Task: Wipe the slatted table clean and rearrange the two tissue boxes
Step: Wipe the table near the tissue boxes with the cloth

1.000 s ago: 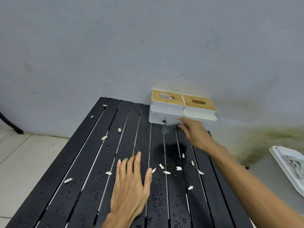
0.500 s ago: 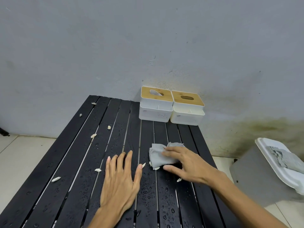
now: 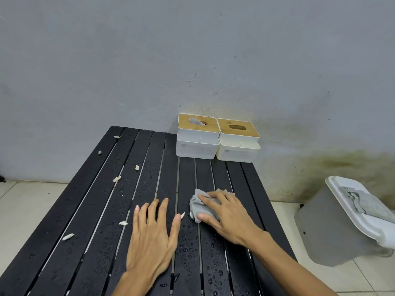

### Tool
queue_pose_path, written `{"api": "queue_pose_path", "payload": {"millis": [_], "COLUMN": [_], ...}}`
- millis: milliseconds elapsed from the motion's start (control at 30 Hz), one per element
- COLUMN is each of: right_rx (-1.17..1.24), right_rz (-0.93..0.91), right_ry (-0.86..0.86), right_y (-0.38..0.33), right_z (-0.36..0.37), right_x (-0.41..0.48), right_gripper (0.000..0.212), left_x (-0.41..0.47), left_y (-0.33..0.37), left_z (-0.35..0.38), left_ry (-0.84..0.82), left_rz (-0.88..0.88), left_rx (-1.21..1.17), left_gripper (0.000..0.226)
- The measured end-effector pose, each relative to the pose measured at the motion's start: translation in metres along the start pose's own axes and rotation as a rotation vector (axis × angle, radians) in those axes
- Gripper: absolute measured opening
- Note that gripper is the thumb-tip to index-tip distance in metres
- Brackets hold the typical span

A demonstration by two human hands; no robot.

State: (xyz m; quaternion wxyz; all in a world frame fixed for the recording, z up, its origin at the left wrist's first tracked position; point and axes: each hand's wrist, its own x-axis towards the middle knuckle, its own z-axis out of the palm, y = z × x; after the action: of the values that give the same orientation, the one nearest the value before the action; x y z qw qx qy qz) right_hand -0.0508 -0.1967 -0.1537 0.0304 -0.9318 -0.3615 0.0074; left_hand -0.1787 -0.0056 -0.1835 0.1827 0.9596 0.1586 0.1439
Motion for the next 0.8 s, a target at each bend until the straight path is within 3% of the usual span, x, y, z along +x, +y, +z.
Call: {"api": "queue_pose_path", "payload": {"millis": [133,233,367,433,500,600,700,800], "right_rx": [-0.032,0.183,0.537,0.549,0.432,0.117,0.190,0.308], "right_rz": [-0.073,-0.080,0.201,0.364,0.485,0.432,0.245,0.202], "right_ry": [0.135,0.214,0.448,0.443,0.295,0.017,0.056,0.129], "right_y": [-0.003,0.007,0.035,0.055,0.070,0.076,0.073,0.071], "right_z": [0.002,-0.001,-0.028,-0.036,-0.033,-0.015,-0.006,0.003], "right_x": [-0.016,-0.016,-0.001,0.005,0.006,-0.003,-0.012,-0.019], "right_gripper": [0.058,0.041,0.015,0.018,0.040,0.076,0.077,0.059], "left_x": [0.001,0.000,0.000,0.001,0.000,0.000,0.000,0.000], "left_y": [0.000,0.000,0.001,0.000,0.000,0.000,0.000,0.000], "left_z": [-0.001,-0.001,-0.001,-0.001,0.000,0.000,0.000,0.000], "left_ry": [-0.009,-0.005,-0.004,-0.004,-0.004,-0.007,-0.003,-0.004], "left_rz": [0.001,0.003,0.003,0.007,0.009,0.008,0.006,0.010], "left_rx": [0.005,0.000,0.005,0.007,0.013,0.019,0.018,0.018], "left_gripper": [0.066,0.066,0.067,0.067,0.067,0.068,0.068,0.067]}}
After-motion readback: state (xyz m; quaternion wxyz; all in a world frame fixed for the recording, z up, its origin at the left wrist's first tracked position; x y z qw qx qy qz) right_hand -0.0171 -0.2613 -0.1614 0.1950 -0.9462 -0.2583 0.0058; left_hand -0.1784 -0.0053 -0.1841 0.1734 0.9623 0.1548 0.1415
